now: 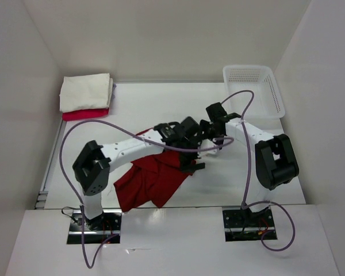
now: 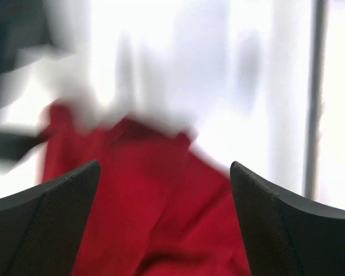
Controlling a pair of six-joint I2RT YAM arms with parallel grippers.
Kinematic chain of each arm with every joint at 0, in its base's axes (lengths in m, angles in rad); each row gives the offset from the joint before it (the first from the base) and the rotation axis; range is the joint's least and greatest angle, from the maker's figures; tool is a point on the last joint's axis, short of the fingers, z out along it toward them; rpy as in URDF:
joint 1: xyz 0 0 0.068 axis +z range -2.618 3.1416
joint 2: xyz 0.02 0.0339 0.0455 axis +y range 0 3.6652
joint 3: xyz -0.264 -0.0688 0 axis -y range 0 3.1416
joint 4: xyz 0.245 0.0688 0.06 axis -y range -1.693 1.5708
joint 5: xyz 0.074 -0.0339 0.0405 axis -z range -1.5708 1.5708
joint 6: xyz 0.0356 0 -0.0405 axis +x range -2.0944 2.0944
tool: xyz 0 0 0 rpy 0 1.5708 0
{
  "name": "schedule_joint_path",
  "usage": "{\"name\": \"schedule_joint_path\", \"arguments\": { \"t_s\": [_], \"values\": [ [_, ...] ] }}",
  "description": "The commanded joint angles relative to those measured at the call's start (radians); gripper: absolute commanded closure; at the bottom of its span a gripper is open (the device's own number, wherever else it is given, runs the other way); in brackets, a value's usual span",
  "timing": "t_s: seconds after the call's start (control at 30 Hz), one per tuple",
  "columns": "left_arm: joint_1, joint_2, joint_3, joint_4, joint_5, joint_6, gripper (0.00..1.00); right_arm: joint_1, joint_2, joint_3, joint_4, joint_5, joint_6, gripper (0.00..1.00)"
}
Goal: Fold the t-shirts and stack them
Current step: Flatten out the tshirt
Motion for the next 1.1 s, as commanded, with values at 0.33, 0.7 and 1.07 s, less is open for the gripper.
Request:
{"name": "schedule_joint_path", "arguments": {
  "t_s": [0.33,0.7,1.07],
  "values": [
    [-0.04,0.175,-0.113,0.296,-0.199,-0.212,0.52,-0.047,0.111,-0.041,0.253,-0.185,0.042,0.28],
    [0.02,0.082,-0.001,0.134,-0.269,-0.182,1.0,-0.094,0.103,0.035,0.198,-0.225,0.016,1.0],
    [0.436,-0.274,0.323,-0.124,-0.493,0.062,1.0,-0.286,-0.195,0.488,-0.022,-0.069,-0.093,1.0]
  ]
}}
